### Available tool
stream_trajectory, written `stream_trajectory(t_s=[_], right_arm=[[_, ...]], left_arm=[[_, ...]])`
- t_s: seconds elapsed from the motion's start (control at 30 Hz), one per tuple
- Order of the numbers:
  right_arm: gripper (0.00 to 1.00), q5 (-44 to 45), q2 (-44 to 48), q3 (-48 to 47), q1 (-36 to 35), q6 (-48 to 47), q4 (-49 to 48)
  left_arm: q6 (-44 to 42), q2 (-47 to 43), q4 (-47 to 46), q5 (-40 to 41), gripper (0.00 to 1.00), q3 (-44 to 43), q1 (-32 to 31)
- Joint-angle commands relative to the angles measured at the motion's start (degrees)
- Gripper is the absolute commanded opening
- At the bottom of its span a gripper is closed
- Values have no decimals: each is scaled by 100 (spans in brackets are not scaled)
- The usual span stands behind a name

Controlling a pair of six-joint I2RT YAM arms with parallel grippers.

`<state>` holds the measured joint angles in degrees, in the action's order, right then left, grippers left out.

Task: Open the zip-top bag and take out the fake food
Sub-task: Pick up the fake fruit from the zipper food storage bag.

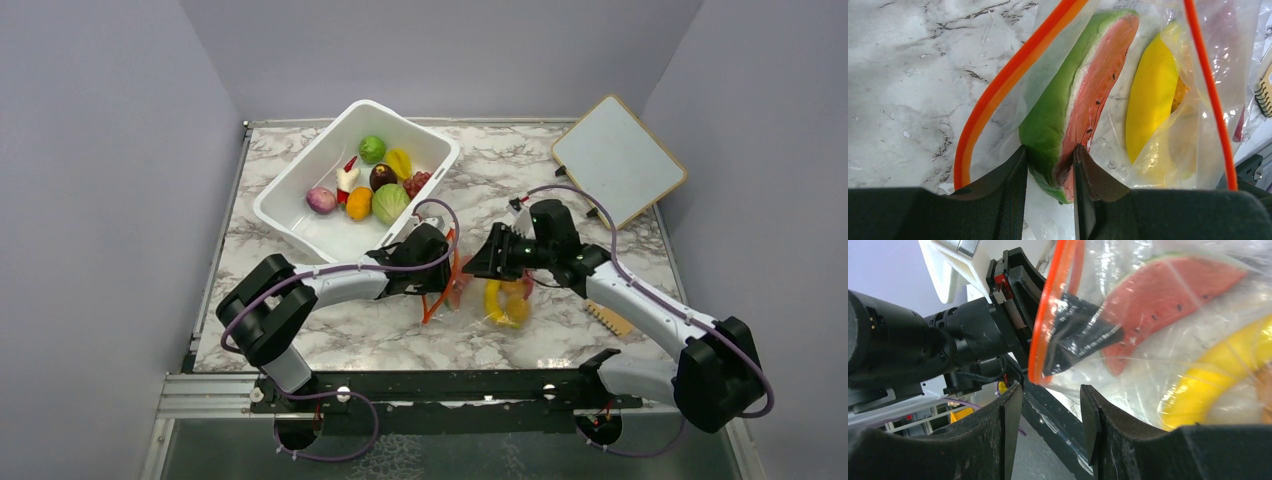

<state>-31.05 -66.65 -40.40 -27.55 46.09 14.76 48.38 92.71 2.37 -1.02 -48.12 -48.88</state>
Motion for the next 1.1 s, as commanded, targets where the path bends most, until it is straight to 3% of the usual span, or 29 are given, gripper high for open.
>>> stream_trajectory(t_s=[0.0,0.33,0.77,1.07], right_arm=[[48,513,-321,-375,-384,361,-169],[46,803,-829,-721,-816,456,-31],[10,1230,-1047,-1073,-875,-41,796],[9,1554,-1111,-1208,-906,-334,1201]], left_arm=[[49,-258,-113,75,8,-24,-42],[49,-292,-87,66,6,4,-34],[-127,-437,167,261,5,-98,-39],[-710,-336,931,164,5,-633,-37]])
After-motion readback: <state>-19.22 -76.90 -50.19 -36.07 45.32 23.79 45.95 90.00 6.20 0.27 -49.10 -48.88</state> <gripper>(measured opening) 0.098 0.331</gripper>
